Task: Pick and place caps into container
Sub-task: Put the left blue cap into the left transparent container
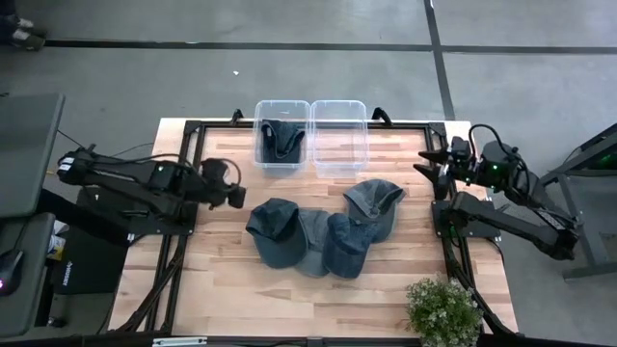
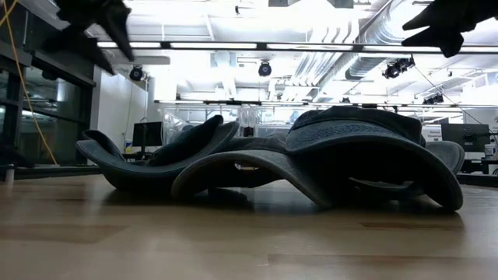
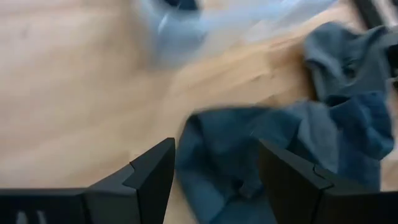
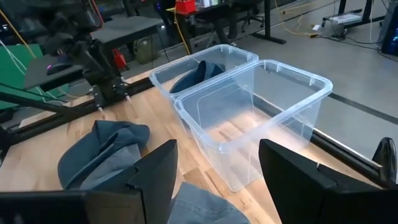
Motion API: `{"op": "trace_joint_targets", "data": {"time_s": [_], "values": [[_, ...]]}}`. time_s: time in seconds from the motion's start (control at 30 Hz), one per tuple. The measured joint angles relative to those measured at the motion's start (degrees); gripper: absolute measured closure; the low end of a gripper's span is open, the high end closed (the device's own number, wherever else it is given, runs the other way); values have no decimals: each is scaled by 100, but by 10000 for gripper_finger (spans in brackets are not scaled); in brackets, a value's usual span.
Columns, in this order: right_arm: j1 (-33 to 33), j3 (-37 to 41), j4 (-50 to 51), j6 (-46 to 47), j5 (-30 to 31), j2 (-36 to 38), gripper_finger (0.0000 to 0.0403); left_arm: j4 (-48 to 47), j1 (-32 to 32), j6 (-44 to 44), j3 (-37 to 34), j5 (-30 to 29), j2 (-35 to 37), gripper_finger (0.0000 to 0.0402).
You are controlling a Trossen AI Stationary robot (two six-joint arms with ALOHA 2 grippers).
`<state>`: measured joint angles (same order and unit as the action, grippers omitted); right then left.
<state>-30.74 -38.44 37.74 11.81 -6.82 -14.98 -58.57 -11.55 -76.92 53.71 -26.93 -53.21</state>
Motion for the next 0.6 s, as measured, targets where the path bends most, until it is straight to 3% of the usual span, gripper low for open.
{"op": "trace_joint_targets", "data": {"time_s": [0.13,0.27,0.4,0.6], "values": [[0,0,165,-3,11,-2,181,-676,-353,-1478,0,208,-137,181],[0,0,312,-20,56,-2,182,-849,-467,-2266,-43,692,-187,181],[0,0,371,-15,58,-4,181,-483,-405,-2572,-357,1285,-260,181],[0,0,370,-20,75,-4,180,1120,-343,-2707,-1238,1480,-256,181]]}}
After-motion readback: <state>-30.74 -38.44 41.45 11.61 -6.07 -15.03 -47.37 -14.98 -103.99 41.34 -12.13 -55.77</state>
